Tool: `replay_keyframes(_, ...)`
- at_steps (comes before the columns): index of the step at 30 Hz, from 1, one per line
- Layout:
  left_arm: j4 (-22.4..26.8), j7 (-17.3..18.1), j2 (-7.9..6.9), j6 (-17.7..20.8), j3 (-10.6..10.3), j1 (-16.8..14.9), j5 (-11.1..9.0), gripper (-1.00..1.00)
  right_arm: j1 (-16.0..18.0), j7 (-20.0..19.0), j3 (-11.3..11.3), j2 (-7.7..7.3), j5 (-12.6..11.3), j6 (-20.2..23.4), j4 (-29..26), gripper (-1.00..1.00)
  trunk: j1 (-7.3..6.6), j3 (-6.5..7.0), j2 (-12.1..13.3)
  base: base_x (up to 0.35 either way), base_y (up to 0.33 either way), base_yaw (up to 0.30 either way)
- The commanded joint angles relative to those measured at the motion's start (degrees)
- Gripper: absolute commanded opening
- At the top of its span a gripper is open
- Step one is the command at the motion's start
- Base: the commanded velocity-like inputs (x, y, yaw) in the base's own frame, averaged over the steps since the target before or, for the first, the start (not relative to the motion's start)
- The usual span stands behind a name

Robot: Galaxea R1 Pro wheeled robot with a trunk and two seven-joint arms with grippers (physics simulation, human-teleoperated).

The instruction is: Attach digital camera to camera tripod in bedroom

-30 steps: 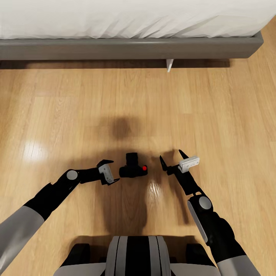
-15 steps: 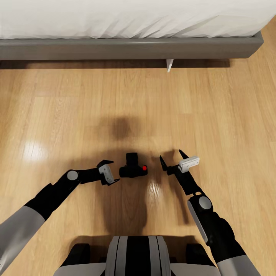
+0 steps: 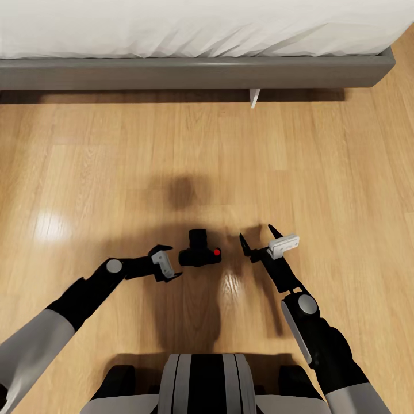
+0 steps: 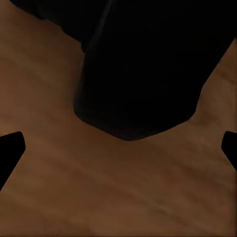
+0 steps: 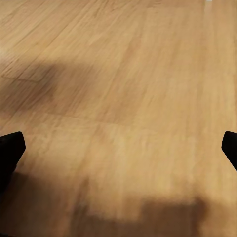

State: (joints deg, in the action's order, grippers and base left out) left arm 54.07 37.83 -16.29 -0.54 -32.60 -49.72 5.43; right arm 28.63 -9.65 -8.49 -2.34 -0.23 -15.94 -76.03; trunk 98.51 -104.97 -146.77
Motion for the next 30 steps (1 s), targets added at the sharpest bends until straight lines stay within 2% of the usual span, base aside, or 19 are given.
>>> replay_keyframes(1, -0.19, 0.05, 0.12, -0.06, -0.05, -0.02, 0.38, 1.0, 0.02, -0.11, -0.03, -0.03, -0.03, -0.15, 0.01, 1.0, -0.01, -0.03, -0.01, 0.0, 0.0, 0.0)
replay_keyframes(30, -1.34, -0.02, 1.61, 0.1, 0.08, -0.02, 0.38, 1.0, 0.02, -0.11, -0.03, -0.03, -0.03, -0.15, 0.09, 1.0, -0.01, -0.03, -0.01, 0.0, 0.0, 0.0)
